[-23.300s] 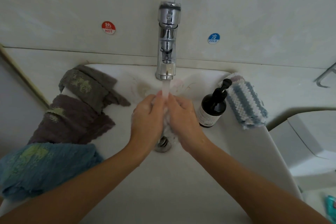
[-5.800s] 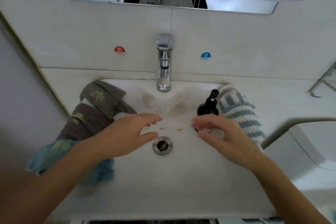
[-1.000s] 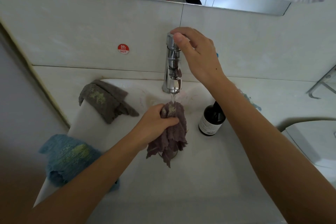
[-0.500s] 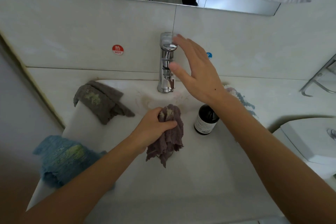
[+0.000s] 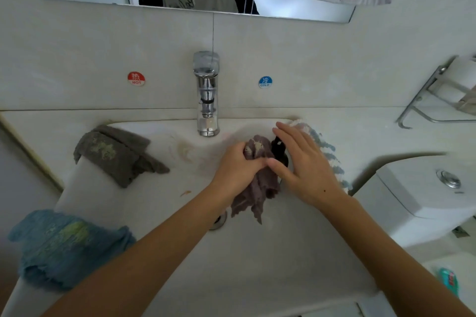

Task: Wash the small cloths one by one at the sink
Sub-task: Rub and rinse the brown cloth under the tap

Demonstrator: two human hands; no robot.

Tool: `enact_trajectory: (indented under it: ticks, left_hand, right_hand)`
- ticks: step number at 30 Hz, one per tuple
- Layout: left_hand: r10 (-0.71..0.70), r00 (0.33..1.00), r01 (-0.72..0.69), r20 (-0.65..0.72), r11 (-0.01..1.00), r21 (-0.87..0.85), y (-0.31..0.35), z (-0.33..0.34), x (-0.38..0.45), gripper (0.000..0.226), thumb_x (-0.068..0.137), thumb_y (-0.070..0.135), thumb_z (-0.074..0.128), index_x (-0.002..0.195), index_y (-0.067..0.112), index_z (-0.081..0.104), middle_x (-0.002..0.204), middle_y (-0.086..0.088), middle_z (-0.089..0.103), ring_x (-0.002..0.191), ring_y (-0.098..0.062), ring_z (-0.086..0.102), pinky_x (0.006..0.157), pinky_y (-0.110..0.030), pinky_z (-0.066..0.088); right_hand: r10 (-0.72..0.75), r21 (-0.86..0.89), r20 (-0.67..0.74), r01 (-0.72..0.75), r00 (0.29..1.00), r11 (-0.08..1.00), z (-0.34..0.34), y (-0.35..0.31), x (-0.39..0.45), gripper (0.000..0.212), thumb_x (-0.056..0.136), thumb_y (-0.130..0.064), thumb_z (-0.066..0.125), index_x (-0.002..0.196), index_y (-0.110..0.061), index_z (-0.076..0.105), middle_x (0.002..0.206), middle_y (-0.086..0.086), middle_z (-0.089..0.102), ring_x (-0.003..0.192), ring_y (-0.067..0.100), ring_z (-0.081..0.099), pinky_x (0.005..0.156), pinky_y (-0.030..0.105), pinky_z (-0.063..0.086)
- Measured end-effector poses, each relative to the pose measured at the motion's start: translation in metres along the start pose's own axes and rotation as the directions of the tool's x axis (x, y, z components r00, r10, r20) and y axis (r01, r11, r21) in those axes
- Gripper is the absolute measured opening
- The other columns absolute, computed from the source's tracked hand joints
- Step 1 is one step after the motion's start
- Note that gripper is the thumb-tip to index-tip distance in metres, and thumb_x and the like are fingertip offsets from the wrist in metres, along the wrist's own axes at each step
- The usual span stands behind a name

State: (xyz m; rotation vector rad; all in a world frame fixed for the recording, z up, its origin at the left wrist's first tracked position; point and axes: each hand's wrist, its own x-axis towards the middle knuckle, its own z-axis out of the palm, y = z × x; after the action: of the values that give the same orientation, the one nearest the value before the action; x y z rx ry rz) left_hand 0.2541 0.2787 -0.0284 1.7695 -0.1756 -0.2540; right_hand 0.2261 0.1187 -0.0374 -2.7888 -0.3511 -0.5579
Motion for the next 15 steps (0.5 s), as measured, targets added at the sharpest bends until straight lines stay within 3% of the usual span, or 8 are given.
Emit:
enact_trajectory:
  ticks: [4, 10, 13, 15]
  left_hand:
    - [-0.039, 0.997, 0.040, 0.068, 0.999, -0.022, 0.001, 0.010, 0.003, 0.017, 0.087, 0.021, 0.066, 0.104, 0.017, 0.066, 0.094, -0.003, 0.071, 0.088, -0.018, 0.069, 0.084, -0.039, 0.057]
    - [0.001, 0.994, 0.004, 0.108, 0.999, -0.043, -0.001, 0.014, 0.003, 0.018, 0.088, 0.020, 0.067, 0.105, 0.016, 0.064, 0.092, 0.001, 0.070, 0.081, -0.008, 0.067, 0.068, -0.016, 0.054]
    - [-0.005, 0.994, 0.013, 0.112, 0.997, -0.070, -0.002, 0.015, 0.004, 0.016, 0.088, 0.017, 0.067, 0.103, 0.015, 0.065, 0.091, 0.000, 0.071, 0.079, -0.008, 0.067, 0.063, -0.013, 0.053]
    - [-0.006, 0.994, 0.014, 0.112, 0.997, -0.076, -0.002, 0.015, 0.004, 0.016, 0.088, 0.017, 0.067, 0.103, 0.017, 0.065, 0.089, 0.003, 0.070, 0.077, -0.006, 0.066, 0.061, -0.012, 0.051]
  right_hand:
    - [0.041, 0.120, 0.058, -0.048, 0.997, 0.992, 0.005, -0.006, -0.003, 0.077, 0.092, -0.067, 0.023, 0.155, -0.022, 0.023, 0.162, -0.009, 0.017, 0.146, 0.014, 0.022, 0.111, 0.026, 0.020]
    - [0.054, 0.175, 0.039, -0.060, 0.998, 0.983, 0.009, -0.008, -0.006, 0.078, 0.091, -0.066, 0.023, 0.156, -0.021, 0.019, 0.162, -0.013, 0.011, 0.146, 0.010, 0.020, 0.108, 0.027, 0.025]
    - [0.059, 0.181, 0.026, -0.063, 0.998, 0.982, 0.012, -0.006, -0.007, 0.077, 0.092, -0.065, 0.024, 0.155, -0.022, 0.020, 0.163, -0.013, 0.012, 0.143, 0.001, 0.017, 0.109, 0.025, 0.025]
    - [0.067, 0.176, 0.030, -0.071, 0.997, 0.982, 0.014, -0.005, -0.007, 0.077, 0.092, -0.065, 0.024, 0.155, -0.021, 0.021, 0.163, -0.012, 0.012, 0.145, 0.007, 0.020, 0.110, 0.027, 0.027]
